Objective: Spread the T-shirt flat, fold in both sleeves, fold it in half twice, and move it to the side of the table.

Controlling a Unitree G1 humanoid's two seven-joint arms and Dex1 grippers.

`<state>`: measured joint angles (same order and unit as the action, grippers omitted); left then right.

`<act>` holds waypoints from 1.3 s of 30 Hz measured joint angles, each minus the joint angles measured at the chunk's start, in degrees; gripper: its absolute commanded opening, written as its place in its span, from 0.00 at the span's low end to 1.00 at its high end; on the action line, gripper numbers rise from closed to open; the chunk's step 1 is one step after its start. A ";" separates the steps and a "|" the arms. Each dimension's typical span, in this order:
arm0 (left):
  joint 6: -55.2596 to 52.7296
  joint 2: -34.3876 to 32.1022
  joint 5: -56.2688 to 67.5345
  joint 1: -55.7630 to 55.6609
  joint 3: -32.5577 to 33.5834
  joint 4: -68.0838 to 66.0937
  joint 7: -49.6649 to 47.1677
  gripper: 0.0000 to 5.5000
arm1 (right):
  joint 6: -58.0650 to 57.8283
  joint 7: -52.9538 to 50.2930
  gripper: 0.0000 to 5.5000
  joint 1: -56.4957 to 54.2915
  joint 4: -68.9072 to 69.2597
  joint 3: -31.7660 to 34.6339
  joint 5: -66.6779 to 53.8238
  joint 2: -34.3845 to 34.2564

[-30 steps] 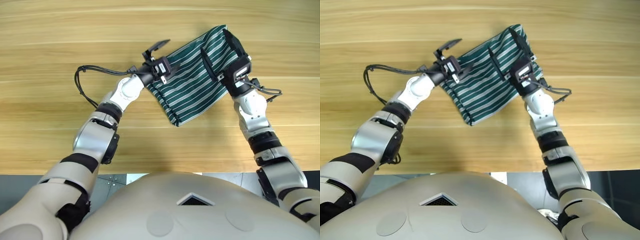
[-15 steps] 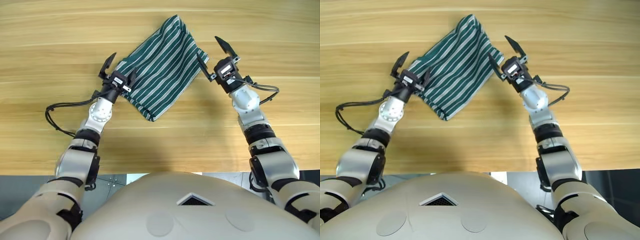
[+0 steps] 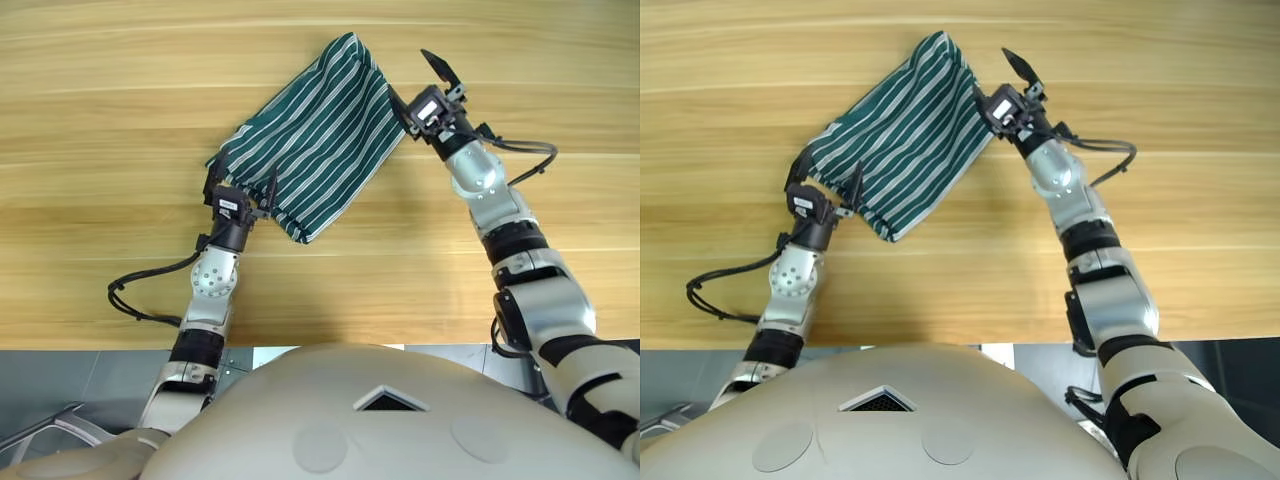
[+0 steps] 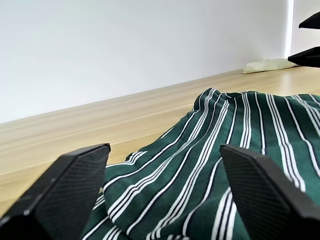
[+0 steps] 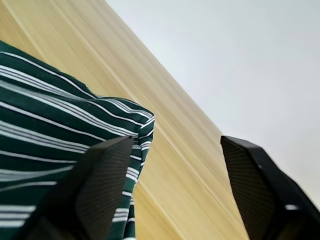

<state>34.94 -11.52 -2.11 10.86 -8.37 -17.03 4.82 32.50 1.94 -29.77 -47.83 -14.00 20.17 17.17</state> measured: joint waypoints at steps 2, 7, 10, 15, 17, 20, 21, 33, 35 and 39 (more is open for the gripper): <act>0.07 -0.27 -0.62 -1.47 -0.10 -0.57 1.60 0.74 | -0.09 -1.61 0.59 -1.67 -3.11 -0.05 1.26 -0.27; 1.14 -1.81 -5.72 -20.08 0.33 -10.66 1.77 0.74 | -0.37 -5.16 0.59 -5.60 -11.69 -1.27 3.44 -3.00; 2.50 -1.43 -12.25 -31.21 -1.91 -21.50 -1.02 0.74 | -1.54 -7.17 0.59 -6.64 -16.83 -2.47 4.61 -4.82; 1.94 -1.87 -25.55 -43.96 -9.30 -37.66 -8.05 0.74 | -3.50 -9.72 0.59 -8.04 -21.68 -3.86 5.94 -5.63; -0.15 -3.14 -31.79 -48.29 -13.93 -43.93 -8.96 0.74 | -4.35 -10.68 0.59 -8.85 -22.85 -3.91 5.94 -6.47; -3.10 -3.68 -37.30 -53.09 -19.06 -50.19 -9.29 0.74 | -4.90 -11.26 0.59 -9.24 -23.69 -3.89 5.80 -7.19; -3.97 -3.54 -38.61 -54.58 -20.44 -51.78 -9.56 0.74 | -4.89 -11.38 0.59 -9.25 -23.93 -3.91 5.78 -7.42; -8.14 -5.71 -38.11 -55.68 -21.38 -56.32 -14.63 0.74 | -4.63 -11.88 0.59 -9.26 -24.14 -4.51 5.77 -9.39; -7.57 -6.40 -37.57 -54.53 -21.30 -55.63 -15.70 0.74 | -4.66 -11.88 0.59 -9.26 -24.15 -4.49 5.77 -9.32; -5.07 -7.35 -36.24 -51.59 -20.82 -53.46 -17.41 0.74 | -4.76 -11.88 0.59 -9.27 -24.24 -4.48 5.77 -9.26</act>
<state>29.88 -18.87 -38.36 -40.73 -29.18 -70.48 -12.59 27.74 -9.94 -39.04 -72.07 -18.48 25.94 7.91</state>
